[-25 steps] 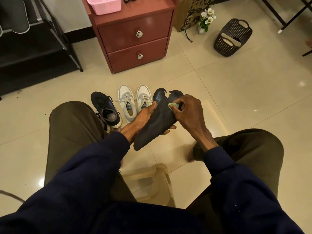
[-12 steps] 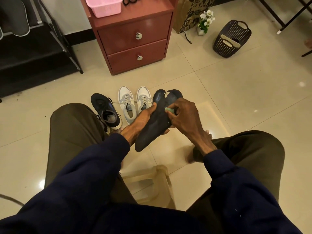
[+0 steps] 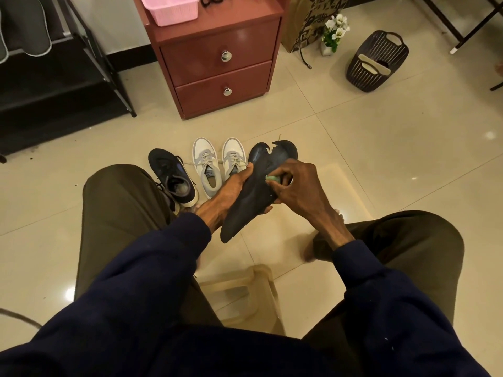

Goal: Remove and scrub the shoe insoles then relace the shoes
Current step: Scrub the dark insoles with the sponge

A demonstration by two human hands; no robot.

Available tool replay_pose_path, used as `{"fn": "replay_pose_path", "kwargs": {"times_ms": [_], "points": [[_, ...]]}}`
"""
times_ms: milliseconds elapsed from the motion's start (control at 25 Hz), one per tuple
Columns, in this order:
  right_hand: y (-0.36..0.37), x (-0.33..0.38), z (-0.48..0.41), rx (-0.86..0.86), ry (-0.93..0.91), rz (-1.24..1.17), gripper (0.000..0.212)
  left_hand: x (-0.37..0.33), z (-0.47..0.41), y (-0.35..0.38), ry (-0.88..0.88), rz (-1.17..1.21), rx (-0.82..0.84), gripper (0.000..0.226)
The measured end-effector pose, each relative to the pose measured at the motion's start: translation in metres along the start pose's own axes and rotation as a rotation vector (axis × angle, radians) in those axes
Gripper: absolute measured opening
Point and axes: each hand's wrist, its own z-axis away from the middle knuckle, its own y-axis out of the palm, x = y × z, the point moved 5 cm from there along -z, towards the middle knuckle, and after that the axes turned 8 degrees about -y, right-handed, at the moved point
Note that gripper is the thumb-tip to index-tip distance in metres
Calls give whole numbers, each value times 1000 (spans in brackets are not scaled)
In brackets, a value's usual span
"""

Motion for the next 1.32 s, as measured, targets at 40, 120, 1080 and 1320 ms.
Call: {"fn": "replay_pose_path", "kwargs": {"times_ms": [40,120,1080,1320], "points": [[2,3,-1,27,-14,-32,17,0,1,0,8,-9,-16,48],[-7,-7,-4,-39,43,2,19,0,3,5,-1,-25,25,47],[-10,-13,-4,-154,97,-20,12,0,3,5,-24,8,71,51],[-16,-18,-5,-155,76,96,22,2,-7,2,2,0,85,52]]}}
